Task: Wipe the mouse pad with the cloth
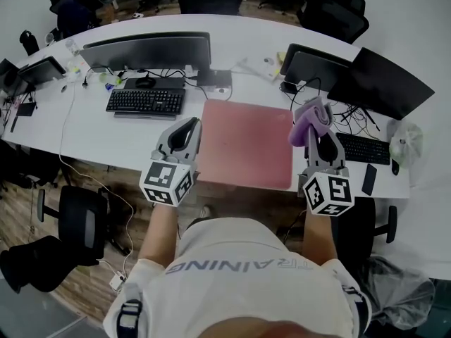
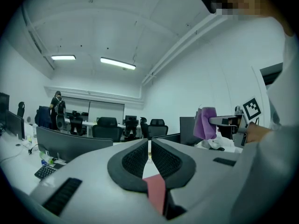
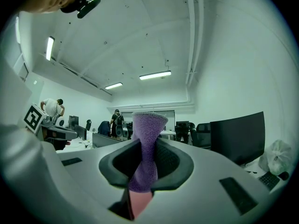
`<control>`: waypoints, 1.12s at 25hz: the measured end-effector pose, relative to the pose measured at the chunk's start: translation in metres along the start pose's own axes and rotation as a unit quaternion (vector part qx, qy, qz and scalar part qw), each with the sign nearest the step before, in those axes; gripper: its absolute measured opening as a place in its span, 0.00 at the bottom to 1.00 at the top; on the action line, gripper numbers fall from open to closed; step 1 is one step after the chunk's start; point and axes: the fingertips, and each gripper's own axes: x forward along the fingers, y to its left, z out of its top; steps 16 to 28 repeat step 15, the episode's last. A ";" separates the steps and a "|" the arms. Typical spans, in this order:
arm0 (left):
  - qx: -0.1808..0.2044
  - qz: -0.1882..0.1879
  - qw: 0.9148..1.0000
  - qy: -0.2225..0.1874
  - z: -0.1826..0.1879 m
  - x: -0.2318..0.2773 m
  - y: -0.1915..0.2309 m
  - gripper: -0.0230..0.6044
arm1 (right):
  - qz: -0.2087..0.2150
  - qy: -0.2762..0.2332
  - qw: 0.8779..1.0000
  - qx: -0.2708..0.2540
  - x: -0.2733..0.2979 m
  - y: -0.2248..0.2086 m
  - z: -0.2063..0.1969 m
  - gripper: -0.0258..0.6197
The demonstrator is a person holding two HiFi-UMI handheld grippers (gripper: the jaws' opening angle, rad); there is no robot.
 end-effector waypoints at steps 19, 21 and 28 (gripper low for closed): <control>-0.004 -0.002 1.000 -0.008 0.004 -0.004 -0.013 0.09 | 0.021 0.010 1.000 0.008 -0.003 0.001 -0.006 0.18; -0.004 -0.002 1.000 -0.008 0.004 -0.004 -0.013 0.09 | 0.021 0.010 1.000 0.008 -0.003 0.001 -0.006 0.18; -0.004 -0.002 1.000 -0.008 0.004 -0.004 -0.013 0.09 | 0.021 0.010 1.000 0.008 -0.003 0.001 -0.006 0.18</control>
